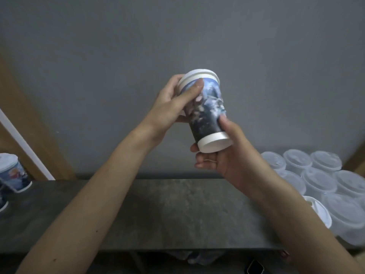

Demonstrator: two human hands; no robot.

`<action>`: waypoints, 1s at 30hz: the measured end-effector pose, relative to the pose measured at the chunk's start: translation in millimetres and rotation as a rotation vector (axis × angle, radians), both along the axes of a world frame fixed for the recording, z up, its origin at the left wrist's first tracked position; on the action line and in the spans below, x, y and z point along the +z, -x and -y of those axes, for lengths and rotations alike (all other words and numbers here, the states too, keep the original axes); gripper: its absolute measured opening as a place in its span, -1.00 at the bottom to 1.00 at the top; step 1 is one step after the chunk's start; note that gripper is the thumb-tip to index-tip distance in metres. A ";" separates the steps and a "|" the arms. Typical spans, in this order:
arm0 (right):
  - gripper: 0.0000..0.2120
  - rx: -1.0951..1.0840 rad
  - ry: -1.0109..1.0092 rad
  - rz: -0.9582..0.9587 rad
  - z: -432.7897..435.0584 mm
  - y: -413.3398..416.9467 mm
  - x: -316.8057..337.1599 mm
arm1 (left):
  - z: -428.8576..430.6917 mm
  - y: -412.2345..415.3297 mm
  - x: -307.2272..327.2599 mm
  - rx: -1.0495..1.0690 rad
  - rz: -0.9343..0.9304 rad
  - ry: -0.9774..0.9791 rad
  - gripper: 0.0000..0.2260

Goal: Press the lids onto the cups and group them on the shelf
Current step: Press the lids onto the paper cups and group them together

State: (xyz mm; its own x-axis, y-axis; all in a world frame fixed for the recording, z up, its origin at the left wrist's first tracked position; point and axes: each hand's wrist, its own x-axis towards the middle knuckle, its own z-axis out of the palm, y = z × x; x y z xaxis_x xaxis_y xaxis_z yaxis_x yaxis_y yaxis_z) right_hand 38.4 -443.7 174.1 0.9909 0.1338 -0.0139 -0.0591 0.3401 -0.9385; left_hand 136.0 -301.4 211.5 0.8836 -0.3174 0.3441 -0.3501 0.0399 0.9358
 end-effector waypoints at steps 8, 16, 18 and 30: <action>-0.40 0.304 -0.276 -0.024 7.8 10.1 9.1 | -12.8 8.9 5.7 -0.193 -0.078 0.106 -0.61; -0.36 0.491 -0.520 -0.065 3.1 11.9 4.7 | -0.4 14.6 -3.8 -0.161 -0.255 0.217 -0.29; -0.34 0.440 -0.441 -0.075 1.7 14.7 7.2 | 0.0 14.2 -3.6 -0.134 -0.281 0.172 -0.38; -0.11 -0.061 0.301 0.044 5.3 9.9 9.7 | 1.7 2.7 -18.3 0.059 -0.293 0.117 -0.49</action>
State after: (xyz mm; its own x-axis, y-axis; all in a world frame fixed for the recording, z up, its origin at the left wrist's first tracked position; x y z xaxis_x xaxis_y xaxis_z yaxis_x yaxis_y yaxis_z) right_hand 28.5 -449.0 183.8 0.9975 0.0702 -0.0008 -0.0042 0.0483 -0.9988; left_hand 133.3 -303.1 193.2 0.9662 -0.2363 0.1031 -0.0709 0.1410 0.9875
